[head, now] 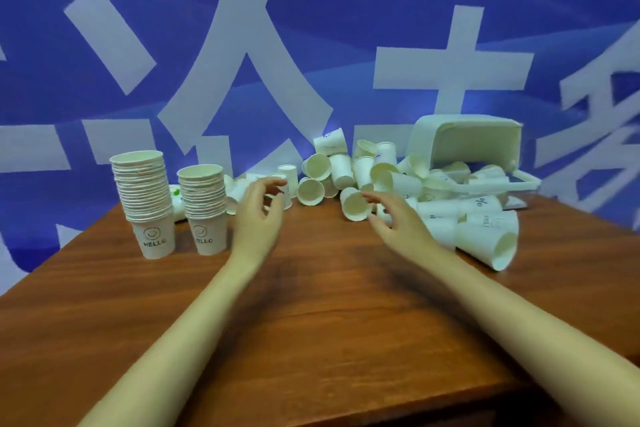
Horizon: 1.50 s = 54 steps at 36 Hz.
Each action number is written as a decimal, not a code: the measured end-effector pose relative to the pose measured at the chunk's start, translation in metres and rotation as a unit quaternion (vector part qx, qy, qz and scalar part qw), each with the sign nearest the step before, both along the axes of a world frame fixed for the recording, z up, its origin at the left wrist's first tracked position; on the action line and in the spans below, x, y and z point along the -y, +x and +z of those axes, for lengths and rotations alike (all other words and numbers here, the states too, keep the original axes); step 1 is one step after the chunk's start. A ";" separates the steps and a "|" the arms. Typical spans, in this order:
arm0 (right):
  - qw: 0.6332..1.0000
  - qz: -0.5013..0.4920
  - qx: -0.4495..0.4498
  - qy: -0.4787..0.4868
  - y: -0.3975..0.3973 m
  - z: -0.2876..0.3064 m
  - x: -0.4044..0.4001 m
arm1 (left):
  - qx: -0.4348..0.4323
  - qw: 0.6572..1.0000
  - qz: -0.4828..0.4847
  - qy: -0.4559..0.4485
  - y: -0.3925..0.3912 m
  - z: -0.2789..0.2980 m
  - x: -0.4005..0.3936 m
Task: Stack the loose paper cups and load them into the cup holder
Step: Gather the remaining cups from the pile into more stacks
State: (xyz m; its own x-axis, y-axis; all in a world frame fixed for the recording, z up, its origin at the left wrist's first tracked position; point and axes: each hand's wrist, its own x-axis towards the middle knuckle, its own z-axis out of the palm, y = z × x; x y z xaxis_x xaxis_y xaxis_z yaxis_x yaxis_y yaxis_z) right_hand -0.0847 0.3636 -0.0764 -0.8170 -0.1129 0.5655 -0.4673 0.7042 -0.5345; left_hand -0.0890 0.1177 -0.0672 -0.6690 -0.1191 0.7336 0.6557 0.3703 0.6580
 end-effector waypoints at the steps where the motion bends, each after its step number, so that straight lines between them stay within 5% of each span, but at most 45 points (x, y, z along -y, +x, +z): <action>1: 0.999 -0.030 -0.007 -0.010 0.006 0.001 -0.019 | 0.017 0.998 -0.027 -0.052 0.001 -0.002 -0.016; 9: 0.973 -0.228 0.006 0.024 0.038 -0.013 -0.149 | 0.032 0.892 -0.141 -0.429 -0.013 -0.011 -0.136; 14: 0.959 -0.267 0.080 0.056 0.046 -0.039 -0.171 | 0.011 0.839 -0.166 -0.518 -0.037 -0.016 -0.197; 22: 0.960 -0.243 0.136 0.032 0.035 -0.047 -0.174 | 0.031 0.821 -0.146 -0.551 -0.059 -0.024 -0.229; 28: 0.971 -0.192 0.079 -0.121 0.043 -0.043 -0.181 | 0.018 0.860 -0.143 -0.490 -0.046 -0.027 -0.194; 33: 0.973 -0.071 -0.016 -0.218 0.047 -0.025 -0.155 | 0.096 0.933 -0.152 -0.310 -0.025 -0.028 -0.140; 37: 0.960 -0.001 -0.008 -0.279 0.025 0.004 -0.114 | 0.158 0.955 -0.149 -0.200 -0.017 -0.035 -0.100; 47: 0.956 0.126 -0.010 -0.266 -0.041 0.015 0.005 | 0.207 0.967 -0.144 0.029 -0.018 -0.049 -0.053; 54: 0.979 0.155 0.018 -0.133 -0.033 -0.016 0.006 | 0.218 0.956 -0.192 -0.033 -0.010 -0.054 -0.061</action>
State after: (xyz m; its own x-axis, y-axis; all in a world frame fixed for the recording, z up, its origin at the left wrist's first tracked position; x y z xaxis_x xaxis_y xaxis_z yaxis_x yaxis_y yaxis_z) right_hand -0.1178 0.3573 -0.0922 -0.7869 -0.2104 0.5801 -0.6137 0.3656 -0.6998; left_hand -0.0995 0.1787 -0.1215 -0.8984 0.2333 0.3720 0.4198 0.2080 0.8835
